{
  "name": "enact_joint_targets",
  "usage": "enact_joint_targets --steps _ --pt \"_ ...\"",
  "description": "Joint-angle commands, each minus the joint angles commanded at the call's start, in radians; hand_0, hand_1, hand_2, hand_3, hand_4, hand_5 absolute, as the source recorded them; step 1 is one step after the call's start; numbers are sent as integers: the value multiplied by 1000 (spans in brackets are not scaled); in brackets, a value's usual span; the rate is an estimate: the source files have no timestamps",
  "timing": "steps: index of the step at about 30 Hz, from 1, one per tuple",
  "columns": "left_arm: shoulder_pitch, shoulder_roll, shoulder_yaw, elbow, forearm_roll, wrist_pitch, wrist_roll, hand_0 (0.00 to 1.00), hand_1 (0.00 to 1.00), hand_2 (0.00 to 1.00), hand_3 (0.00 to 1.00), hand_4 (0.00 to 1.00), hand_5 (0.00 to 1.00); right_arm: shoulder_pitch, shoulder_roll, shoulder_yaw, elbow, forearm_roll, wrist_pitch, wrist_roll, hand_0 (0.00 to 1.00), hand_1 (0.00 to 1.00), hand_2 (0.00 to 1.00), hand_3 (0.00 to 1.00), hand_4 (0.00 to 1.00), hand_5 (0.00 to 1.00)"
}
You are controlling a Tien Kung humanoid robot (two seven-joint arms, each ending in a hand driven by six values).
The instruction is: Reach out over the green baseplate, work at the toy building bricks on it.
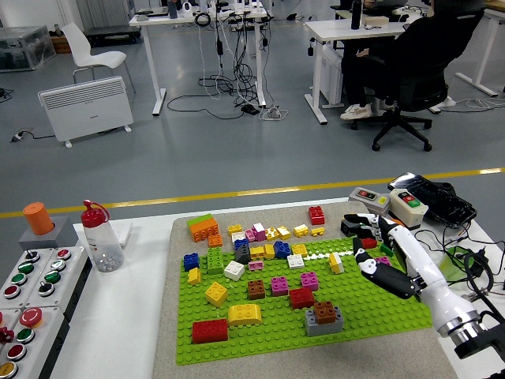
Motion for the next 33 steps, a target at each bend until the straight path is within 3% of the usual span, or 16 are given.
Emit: enact_joint_targets --steps 3,6,14,28,33 --pt "5 -3 1 0 3 -2 3 651 683 674 569 286 998 -47 24 101 -3 119 61 1 820 811 854 862 518 408" --pt "7 -5 0 0 8 -4 4 651 683 674 569 286 998 -71 46 184 -12 231 91 -2 835 825 842 846 520 439" --pt "5 -9 1 0 12 -11 2 651 683 674 569 287 998 -107 93 358 -35 526 114 -13 842 826 832 839 518 447" --pt "9 -13 13 0 2 -15 3 650 684 675 568 286 998 -117 111 378 -51 1054 113 -8 838 820 824 822 506 462" --pt "5 -11 11 0 0 -17 3 651 684 674 568 286 998 -118 113 382 -53 1187 109 -7 837 818 820 817 505 460"
